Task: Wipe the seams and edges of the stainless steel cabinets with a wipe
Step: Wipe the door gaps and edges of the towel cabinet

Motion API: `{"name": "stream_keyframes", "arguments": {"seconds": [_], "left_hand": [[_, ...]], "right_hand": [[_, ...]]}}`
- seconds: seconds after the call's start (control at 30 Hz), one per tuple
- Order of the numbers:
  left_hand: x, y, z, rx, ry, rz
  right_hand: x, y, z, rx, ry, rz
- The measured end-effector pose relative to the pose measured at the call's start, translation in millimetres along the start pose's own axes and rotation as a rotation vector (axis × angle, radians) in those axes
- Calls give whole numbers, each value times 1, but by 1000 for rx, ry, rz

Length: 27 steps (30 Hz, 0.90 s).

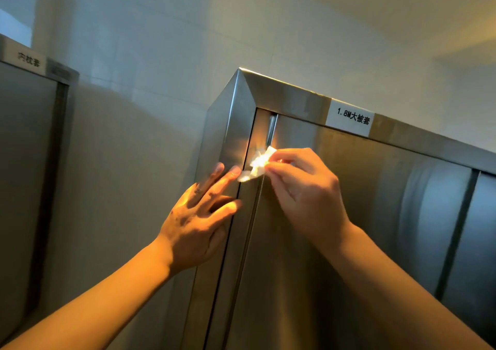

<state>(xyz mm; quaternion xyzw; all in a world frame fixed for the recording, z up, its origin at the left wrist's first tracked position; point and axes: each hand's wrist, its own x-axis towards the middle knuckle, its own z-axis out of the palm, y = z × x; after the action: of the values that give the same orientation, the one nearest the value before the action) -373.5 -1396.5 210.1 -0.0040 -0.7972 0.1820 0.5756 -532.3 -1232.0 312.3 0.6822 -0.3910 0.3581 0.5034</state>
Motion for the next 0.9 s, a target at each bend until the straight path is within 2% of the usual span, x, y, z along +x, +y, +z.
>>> {"name": "stream_keyframes", "arguments": {"seconds": [0.17,0.33,0.5,0.73,0.9], "left_hand": [[-7,0,7,-17,33,14],[-15,0,10,-34,56,6],[-24,5,14,-91,74,-71],[-25,6,17,-115,100,-71],[-23,11,15,-79,122,-101]], "right_hand": [[55,11,0,50,200,108],[52,4,45,144,206,269],[20,-11,54,189,221,305],[-52,-49,65,210,123,275],[-96,-68,72,258,-12,295]]}}
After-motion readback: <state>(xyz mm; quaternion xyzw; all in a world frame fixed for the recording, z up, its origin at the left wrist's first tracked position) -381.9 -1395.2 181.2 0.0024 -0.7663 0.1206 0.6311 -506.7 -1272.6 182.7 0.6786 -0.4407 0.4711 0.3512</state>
